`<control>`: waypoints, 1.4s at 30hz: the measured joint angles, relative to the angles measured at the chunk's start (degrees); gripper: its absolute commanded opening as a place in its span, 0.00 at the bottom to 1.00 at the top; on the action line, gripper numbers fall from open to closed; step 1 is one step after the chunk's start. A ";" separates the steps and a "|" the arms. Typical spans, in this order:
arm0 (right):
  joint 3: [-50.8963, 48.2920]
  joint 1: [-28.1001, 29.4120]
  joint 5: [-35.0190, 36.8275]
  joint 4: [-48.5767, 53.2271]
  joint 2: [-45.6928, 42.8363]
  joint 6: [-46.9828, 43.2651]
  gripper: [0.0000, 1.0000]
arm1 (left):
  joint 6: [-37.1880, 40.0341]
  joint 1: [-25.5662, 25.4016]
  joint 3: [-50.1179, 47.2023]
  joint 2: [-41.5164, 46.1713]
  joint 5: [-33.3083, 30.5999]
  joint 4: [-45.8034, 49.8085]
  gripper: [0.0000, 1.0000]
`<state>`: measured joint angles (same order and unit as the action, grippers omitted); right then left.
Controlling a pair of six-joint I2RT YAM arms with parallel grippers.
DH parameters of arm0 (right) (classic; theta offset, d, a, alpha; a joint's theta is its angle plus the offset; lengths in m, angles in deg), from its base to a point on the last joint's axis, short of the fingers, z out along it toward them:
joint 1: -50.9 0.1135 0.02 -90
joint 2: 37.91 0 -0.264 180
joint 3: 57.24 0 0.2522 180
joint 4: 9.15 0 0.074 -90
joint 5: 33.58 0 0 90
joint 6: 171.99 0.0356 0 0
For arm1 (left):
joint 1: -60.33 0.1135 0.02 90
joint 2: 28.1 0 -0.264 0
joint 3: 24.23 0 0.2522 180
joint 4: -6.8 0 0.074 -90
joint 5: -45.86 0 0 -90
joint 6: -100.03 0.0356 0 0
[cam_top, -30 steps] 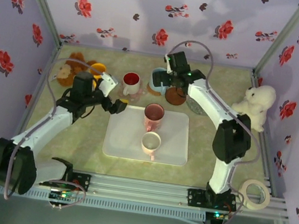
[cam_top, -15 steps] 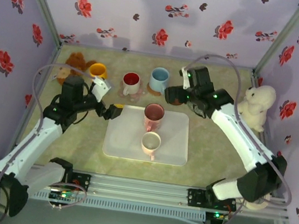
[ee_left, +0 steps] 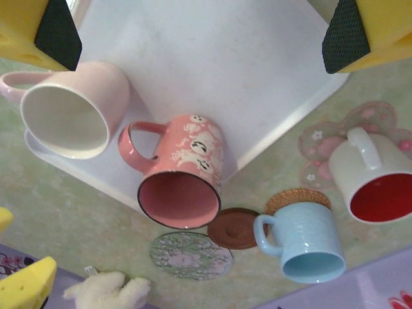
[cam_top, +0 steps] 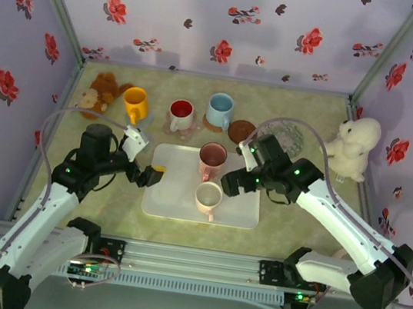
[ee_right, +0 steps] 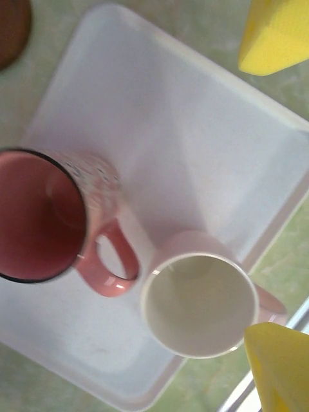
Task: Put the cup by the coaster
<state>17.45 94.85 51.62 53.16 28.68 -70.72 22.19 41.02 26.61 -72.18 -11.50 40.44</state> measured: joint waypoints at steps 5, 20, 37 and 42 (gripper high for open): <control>-4.83 6.49 -0.13 -0.09 -2.19 3.41 0.99 | 0.00 -0.07 -1.79 1.88 0.02 0.94 0.99; -13.86 15.72 -0.22 -6.32 -1.27 12.11 0.99 | -0.28 -0.37 -2.78 2.27 0.02 0.61 1.00; -16.17 16.61 1.27 -14.23 5.16 16.46 0.89 | -1.09 -0.70 -3.19 2.32 0.04 0.11 0.99; -16.17 16.59 2.05 -14.27 7.15 16.33 0.81 | -1.09 -0.70 -3.19 0.94 0.02 -0.11 0.99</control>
<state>1.28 111.44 53.68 38.89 35.83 -54.39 21.10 40.32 23.42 -71.24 -11.48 40.33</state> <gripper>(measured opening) 0.841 0.993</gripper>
